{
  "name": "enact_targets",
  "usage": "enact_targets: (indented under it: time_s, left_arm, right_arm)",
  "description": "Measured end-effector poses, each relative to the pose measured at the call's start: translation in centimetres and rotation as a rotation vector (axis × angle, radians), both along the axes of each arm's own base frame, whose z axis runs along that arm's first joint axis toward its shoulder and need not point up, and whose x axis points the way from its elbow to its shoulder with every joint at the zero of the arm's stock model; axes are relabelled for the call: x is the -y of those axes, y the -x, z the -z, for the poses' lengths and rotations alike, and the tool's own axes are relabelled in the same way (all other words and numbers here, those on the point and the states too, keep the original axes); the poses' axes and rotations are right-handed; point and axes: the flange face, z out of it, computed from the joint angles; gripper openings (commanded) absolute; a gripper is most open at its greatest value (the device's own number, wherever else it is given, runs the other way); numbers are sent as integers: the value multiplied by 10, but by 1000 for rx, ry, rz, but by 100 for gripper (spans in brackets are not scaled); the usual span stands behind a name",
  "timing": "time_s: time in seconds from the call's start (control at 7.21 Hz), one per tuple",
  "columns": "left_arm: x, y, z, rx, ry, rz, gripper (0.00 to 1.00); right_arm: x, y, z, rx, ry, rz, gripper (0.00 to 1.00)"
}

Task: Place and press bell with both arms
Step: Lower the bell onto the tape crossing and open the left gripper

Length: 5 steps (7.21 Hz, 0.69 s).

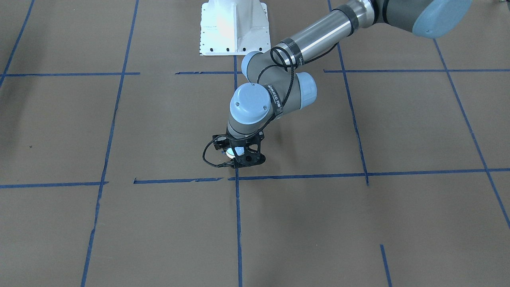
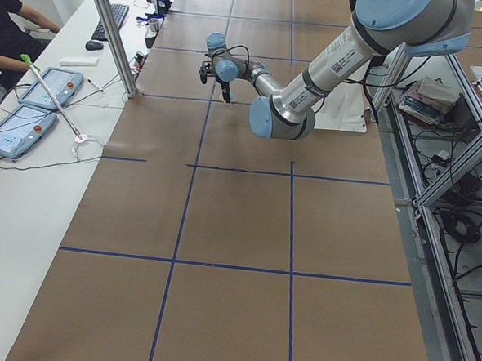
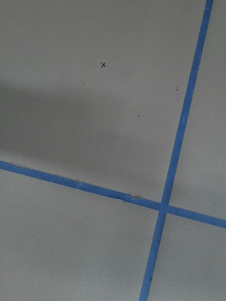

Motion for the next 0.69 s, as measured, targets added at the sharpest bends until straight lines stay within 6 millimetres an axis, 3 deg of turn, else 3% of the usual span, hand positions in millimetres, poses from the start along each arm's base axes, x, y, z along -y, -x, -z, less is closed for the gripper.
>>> enact_targets:
  time_s: [0.14,0.28,0.42,0.55,0.69]
  left_arm:
    - [-2,-2,1,4,3,8,51]
    - [-2,-3,1,7,3,12,70]
    - [-3,-5,1,11,-3,18,70]
    - [-4,-7,1,16,-13,25,91]
    - [-6,-9,1,19,-21,28,100]
  right_arm:
    - [0,1,0,0,1,1,100]
    - [0,1,-1,0,1,3,100]
    - [0,2,-1,0,2,4,100]
    - [0,2,-1,-1,2,5,100]
    - [0,2,-1,0,2,6,100]
